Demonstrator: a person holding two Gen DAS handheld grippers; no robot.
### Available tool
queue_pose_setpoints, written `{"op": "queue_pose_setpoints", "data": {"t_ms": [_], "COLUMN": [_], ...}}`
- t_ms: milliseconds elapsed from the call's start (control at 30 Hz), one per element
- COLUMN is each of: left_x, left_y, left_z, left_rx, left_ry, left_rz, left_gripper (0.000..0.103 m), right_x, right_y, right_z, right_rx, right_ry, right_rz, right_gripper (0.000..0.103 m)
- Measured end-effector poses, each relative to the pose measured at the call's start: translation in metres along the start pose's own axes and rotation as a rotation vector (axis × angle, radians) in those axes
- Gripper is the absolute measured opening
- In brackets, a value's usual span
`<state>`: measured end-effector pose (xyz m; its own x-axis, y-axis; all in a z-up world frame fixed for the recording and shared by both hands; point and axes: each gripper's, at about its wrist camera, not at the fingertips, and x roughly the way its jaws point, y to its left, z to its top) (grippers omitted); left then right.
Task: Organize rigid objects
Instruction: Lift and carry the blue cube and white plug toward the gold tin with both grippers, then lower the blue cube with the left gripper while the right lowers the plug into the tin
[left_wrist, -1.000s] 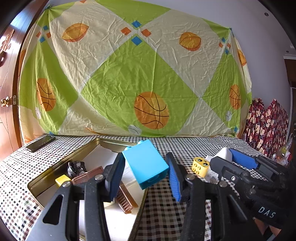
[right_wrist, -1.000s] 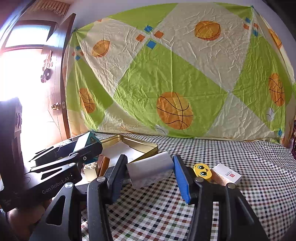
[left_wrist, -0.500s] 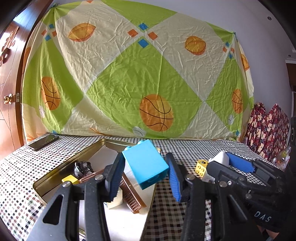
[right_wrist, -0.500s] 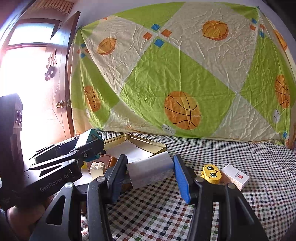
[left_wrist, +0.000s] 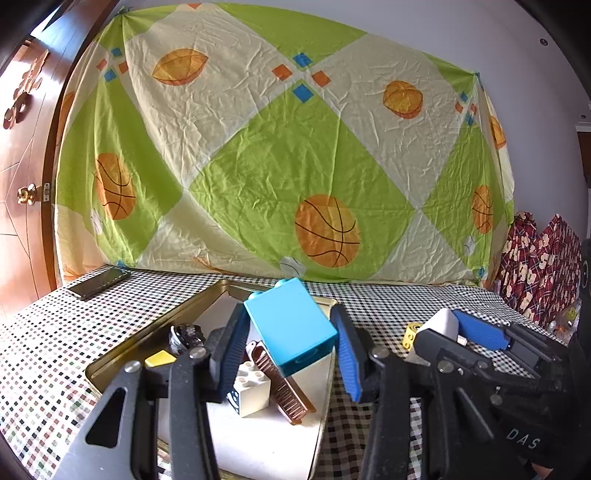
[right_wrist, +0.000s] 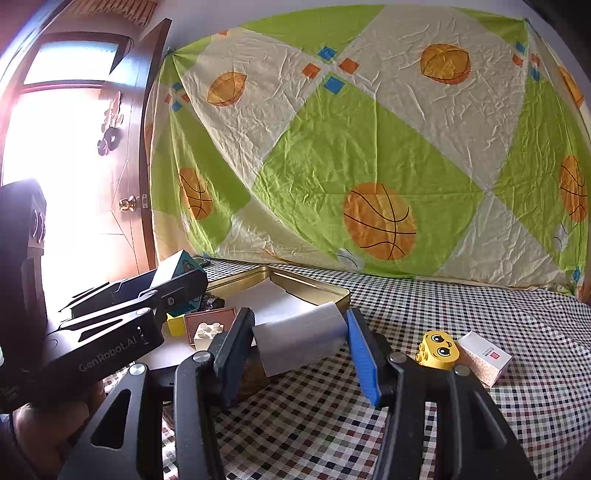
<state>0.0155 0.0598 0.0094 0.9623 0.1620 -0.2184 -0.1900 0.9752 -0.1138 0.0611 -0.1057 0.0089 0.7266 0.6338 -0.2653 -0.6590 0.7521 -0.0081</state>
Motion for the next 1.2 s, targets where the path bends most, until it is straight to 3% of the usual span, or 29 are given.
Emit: {"op": "queue_pose_setpoints", "data": {"t_ms": [833, 1000, 1200], "left_x": [0.007, 0.015, 0.036], "left_y": [0.059, 0.07, 0.081], "left_z": [0.004, 0.009, 0.006], "left_rx": [-0.081, -0.062, -0.047], "left_ry": [0.054, 0.096, 0.2], "left_rz": [0.054, 0.079, 0.096], "left_gripper": [0.045, 0.045, 0.045], "right_x": [0.037, 0.052, 0.079], "right_y": [0.033, 0.041, 0.045], "right_z": [0.004, 0.008, 0.02], "right_rx": [-0.047, -0.065, -0.056], "right_ry": [0.058, 0.085, 0.139], "right_rz": [0.062, 0.075, 0.09], "right_gripper": [0.053, 0.053, 0.053]}}
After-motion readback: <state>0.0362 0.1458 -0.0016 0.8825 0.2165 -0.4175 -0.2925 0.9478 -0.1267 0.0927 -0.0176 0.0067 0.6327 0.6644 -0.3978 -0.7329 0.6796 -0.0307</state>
